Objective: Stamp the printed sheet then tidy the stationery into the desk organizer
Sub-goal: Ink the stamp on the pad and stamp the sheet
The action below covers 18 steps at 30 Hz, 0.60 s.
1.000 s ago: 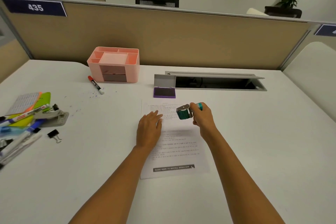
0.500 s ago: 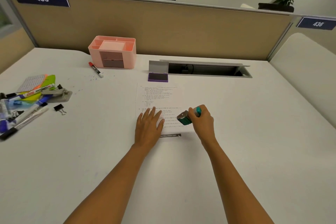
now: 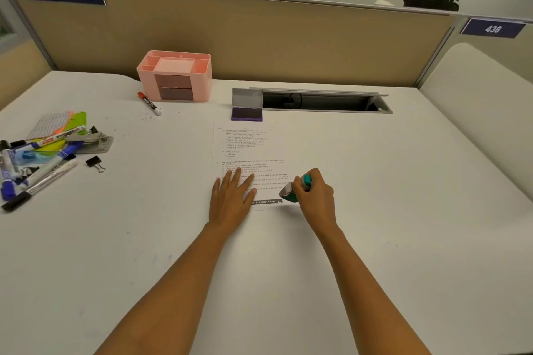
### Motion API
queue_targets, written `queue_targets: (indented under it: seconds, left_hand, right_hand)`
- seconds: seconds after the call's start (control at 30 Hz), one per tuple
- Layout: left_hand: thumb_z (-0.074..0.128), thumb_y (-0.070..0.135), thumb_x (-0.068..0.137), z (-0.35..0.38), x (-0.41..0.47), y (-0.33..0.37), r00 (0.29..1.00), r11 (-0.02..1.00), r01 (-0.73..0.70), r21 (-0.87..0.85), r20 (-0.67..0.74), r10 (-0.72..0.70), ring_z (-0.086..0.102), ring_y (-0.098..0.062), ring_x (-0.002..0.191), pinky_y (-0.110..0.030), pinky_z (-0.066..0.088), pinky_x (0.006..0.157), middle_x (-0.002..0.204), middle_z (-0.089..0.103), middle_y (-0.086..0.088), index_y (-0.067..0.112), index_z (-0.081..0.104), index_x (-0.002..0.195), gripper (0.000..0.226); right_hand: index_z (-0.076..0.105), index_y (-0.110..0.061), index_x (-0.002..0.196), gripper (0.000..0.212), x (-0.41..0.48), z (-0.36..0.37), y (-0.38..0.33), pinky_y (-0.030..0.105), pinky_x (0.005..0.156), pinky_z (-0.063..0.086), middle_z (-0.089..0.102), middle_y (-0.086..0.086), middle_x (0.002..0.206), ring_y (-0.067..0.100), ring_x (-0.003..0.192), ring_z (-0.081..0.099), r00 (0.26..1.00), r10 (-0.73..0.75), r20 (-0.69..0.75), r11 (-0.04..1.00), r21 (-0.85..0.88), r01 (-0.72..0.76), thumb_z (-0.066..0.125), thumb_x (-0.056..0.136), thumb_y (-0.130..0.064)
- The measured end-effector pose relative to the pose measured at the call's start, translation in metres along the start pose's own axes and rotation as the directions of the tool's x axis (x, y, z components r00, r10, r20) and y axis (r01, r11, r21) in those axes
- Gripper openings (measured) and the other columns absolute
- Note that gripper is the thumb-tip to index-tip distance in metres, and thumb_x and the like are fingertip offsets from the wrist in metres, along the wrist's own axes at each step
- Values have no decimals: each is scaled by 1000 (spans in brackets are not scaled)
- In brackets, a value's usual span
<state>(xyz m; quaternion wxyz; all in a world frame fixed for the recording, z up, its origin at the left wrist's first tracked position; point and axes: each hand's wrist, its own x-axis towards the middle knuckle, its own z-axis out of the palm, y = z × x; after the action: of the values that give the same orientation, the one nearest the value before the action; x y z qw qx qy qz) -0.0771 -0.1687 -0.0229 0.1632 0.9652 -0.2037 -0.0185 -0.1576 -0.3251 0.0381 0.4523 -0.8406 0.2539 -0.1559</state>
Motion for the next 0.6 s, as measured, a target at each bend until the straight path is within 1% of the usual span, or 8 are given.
queue_targets:
  seconds: [0.1,0.23,0.3,0.43,0.53,0.6]
  left_hand:
    - [27,42,98,0,0,1,1000,1000,-4,-1,3,4,8,-18,147,-37,2,119,158,12,0,32,23,145,48]
    - [26,42,98,1,0,-1,1000,1000,-13,10,1,13,8,-18,147,-37,2,119,158,13,0,33,22,145,48]
    - [25,42,98,2,-1,-2,1000,1000,-20,19,1,20,7,-18,147,-37,2,119,158,13,0,33,22,145,48]
    - [22,44,98,2,0,-3,1000,999,-28,24,8,28,7,-18,147,-37,2,119,158,12,1,33,21,145,48]
    - [11,49,90,2,-1,-3,999,999,-32,14,14,31,7,-18,147,-37,2,119,158,13,0,33,22,145,59]
    - [9,49,87,3,-1,-3,999,999,-31,15,13,31,6,-17,147,-37,1,119,158,12,1,33,22,145,62]
  right_hand:
    - [43,-9,88,19,0,1,0,30,61,41,55,5,76,21,68,50,1000,-20,7,998,-60,20,51,93,-25]
    - [41,-10,89,17,-2,2,1,28,58,38,57,7,78,21,67,49,998,-59,32,988,-144,63,51,94,-24]
    - [40,-11,89,17,-2,2,1,30,58,39,58,8,80,22,69,51,997,-66,44,981,-179,73,50,94,-24]
    - [38,-11,89,18,-3,1,0,29,58,37,55,5,80,21,68,49,995,-74,70,969,-231,88,48,95,-25]
    - [37,-11,87,19,-2,0,-1,28,54,33,55,7,77,21,65,45,993,-86,86,958,-266,106,47,95,-25]
    - [37,-11,86,21,-1,0,-1,29,54,33,57,11,77,22,64,44,991,-88,96,956,-273,112,48,95,-26]
